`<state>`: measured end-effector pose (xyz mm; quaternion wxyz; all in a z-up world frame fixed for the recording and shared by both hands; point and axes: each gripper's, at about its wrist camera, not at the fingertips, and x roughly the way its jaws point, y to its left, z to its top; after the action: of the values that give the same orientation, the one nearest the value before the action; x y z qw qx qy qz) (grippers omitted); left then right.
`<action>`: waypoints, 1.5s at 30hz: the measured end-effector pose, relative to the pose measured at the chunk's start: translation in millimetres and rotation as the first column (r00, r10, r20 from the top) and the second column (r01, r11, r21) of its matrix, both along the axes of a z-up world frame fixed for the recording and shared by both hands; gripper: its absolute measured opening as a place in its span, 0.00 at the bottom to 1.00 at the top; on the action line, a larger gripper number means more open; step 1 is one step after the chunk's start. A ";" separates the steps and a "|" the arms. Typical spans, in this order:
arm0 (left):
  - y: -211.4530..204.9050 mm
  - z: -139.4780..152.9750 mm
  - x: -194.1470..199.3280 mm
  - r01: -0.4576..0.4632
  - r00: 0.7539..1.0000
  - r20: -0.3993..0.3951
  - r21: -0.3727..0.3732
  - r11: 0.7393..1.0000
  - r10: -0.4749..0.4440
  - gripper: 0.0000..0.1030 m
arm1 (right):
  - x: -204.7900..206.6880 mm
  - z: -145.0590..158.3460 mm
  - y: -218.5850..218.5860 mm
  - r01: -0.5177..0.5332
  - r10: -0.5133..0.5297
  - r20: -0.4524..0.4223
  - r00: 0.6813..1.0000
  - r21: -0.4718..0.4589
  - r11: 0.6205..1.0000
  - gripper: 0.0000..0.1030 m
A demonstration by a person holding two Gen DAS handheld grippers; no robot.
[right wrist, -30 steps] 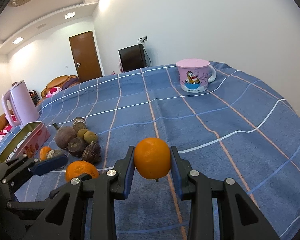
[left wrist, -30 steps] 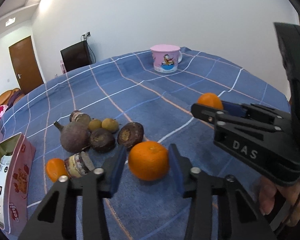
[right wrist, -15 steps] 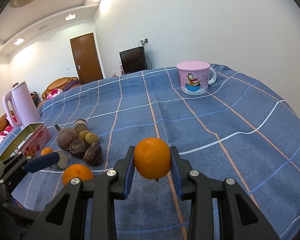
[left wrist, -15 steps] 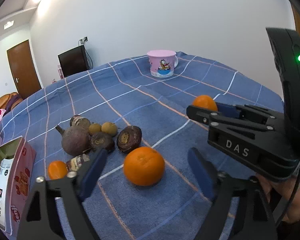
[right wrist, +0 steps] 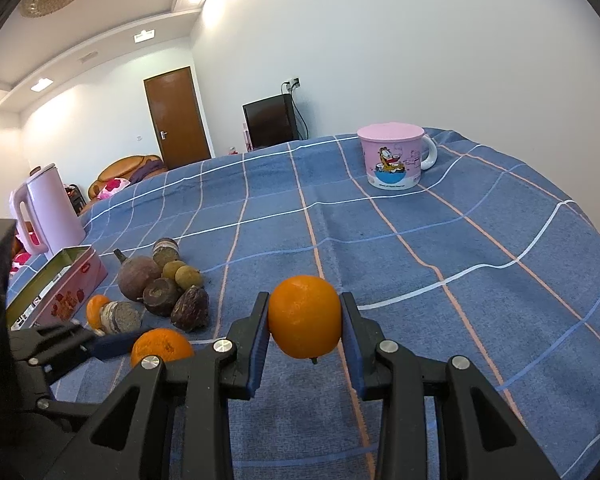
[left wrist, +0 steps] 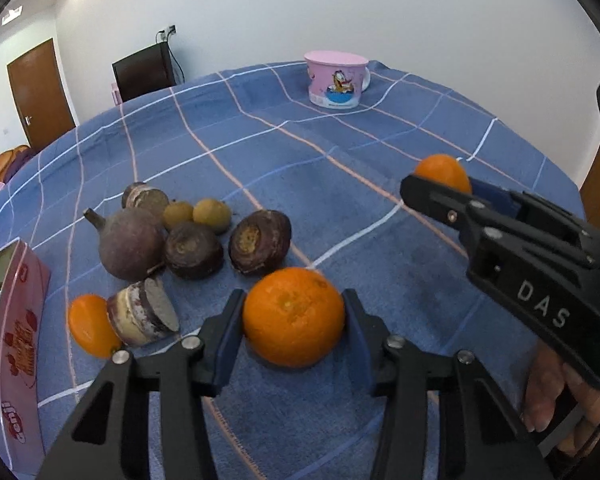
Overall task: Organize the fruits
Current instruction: 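Lift the held oranges with both tools off the fruit pile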
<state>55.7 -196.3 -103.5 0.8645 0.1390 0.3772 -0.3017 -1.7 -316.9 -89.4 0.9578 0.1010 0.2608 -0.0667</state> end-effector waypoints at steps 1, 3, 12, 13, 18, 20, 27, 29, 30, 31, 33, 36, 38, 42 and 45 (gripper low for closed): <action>0.7 0.1 -0.3 -0.009 1.000 0.006 0.000 1.000 0.009 0.48 | -0.2 0.0 0.4 -0.001 0.001 0.000 1.000 -0.002 1.000 0.34; 2.6 1.1 -1.8 -0.027 0.999 0.023 -0.004 1.000 0.027 0.47 | -0.1 0.2 1.4 -0.003 0.003 0.001 1.000 -0.007 1.000 0.34; 17.7 13.4 -9.0 -0.098 0.988 0.115 -0.068 0.993 0.105 0.47 | -4.9 3.7 14.4 -0.020 0.024 0.043 0.999 -0.089 0.996 0.34; 19.6 14.5 -10.1 -0.107 0.985 0.125 -0.075 0.991 0.116 0.47 | -5.9 4.1 15.2 -0.022 0.027 0.051 0.998 -0.094 0.995 0.34; 25.3 19.4 -12.6 -0.134 0.976 0.160 -0.107 0.985 0.150 0.47 | -8.7 6.3 18.0 -0.036 0.045 0.083 0.996 -0.107 0.994 0.34; 27.7 21.2 -13.1 -0.142 0.972 0.171 -0.120 0.983 0.162 0.47 | -9.9 6.8 19.2 -0.041 0.052 0.094 0.994 -0.113 0.993 0.34; 37.9 26.0 -17.0 -0.172 0.957 0.206 -0.167 0.971 0.205 0.47 | -15.0 9.0 23.7 -0.053 0.071 0.133 0.989 -0.134 0.990 0.34; 40.0 27.2 -18.4 -0.179 0.953 0.214 -0.178 0.968 0.216 0.47 | -15.7 9.5 24.2 -0.057 0.077 0.141 0.987 -0.139 0.989 0.34; 40.4 27.9 -19.2 -0.182 0.951 0.219 -0.183 0.966 0.220 0.47 | -16.6 9.7 25.0 -0.059 0.080 0.148 0.986 -0.142 0.988 0.34; 41.6 28.6 -20.0 -0.186 0.947 0.226 -0.189 0.964 0.227 0.47 | -17.3 9.9 25.6 -0.060 0.082 0.153 0.985 -0.145 0.988 0.34; 43.3 29.0 -21.9 -0.190 0.944 0.233 -0.196 0.962 0.234 0.47 | -18.8 10.1 26.4 -0.063 0.087 0.161 0.983 -0.150 0.987 0.34; 46.1 30.1 -23.3 -0.197 0.939 0.243 -0.206 0.958 0.245 0.47 | -20.7 10.4 27.2 -0.067 0.095 0.175 0.980 -0.156 0.985 0.34; 48.5 30.9 -24.9 -0.202 0.935 0.250 -0.213 0.956 0.253 0.47 | -22.1 10.6 27.8 -0.069 0.098 0.185 0.978 -0.160 0.985 0.34; 50.6 32.3 -29.5 -0.207 0.926 0.270 -0.225 0.952 0.265 0.47 | -25.8 11.4 29.0 -0.071 0.105 0.206 0.973 -0.166 0.983 0.34; 50.3 33.4 -30.9 -0.208 0.922 0.280 -0.228 0.951 0.269 0.47 | -28.0 12.1 30.2 -0.071 0.110 0.221 0.969 -0.174 0.982 0.34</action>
<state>24.8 -146.0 -70.1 0.9524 0.0520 0.2209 -0.2036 -29.7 -286.7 -77.3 0.9886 0.0163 0.1463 -0.0321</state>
